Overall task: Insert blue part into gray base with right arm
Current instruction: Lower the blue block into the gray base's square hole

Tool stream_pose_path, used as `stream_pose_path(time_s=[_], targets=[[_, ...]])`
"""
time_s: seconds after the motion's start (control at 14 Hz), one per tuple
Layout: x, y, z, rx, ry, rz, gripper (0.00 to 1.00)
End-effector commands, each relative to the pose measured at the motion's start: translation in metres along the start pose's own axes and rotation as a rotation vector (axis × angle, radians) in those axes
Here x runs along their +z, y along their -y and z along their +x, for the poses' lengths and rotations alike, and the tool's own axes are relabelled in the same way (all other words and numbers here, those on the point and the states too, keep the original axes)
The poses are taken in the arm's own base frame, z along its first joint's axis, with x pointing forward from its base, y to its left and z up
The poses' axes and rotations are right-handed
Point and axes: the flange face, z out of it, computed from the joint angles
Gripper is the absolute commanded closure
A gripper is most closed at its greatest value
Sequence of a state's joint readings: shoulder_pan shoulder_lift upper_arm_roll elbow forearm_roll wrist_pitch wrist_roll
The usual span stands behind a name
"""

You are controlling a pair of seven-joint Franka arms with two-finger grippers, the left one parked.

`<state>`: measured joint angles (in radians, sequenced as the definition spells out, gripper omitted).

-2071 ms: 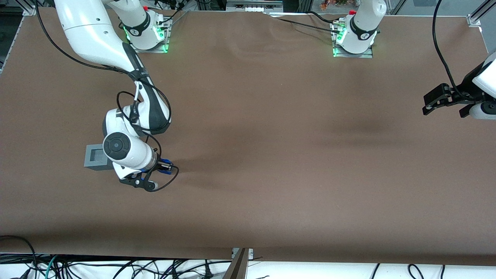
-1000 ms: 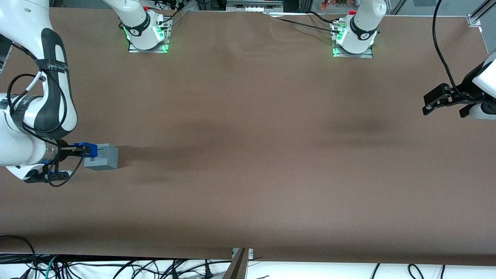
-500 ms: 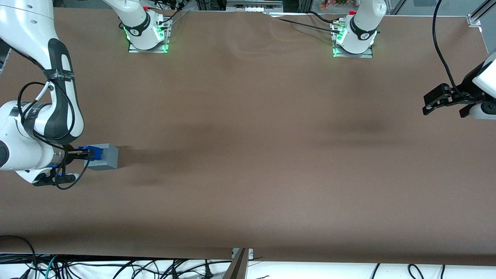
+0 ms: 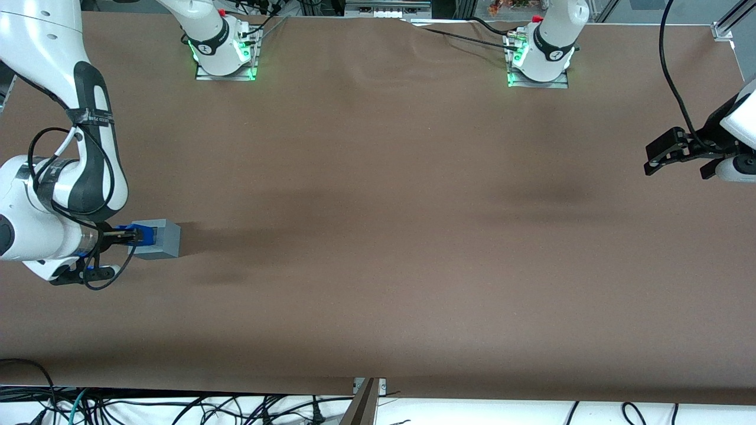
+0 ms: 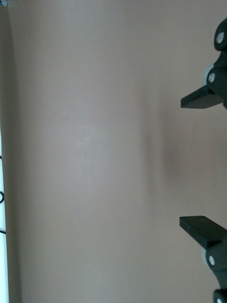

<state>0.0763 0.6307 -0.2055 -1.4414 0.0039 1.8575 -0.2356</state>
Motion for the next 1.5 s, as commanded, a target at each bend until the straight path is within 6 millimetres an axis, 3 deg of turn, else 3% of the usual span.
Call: stream_pose_path(time_s=[0.0,1.43], targets=[[0.009,-0.002,0.0,-0.011,-0.005,0.014,0.52],[0.037,0.009,0.0,0.004,0.037,0.044,0.53]])
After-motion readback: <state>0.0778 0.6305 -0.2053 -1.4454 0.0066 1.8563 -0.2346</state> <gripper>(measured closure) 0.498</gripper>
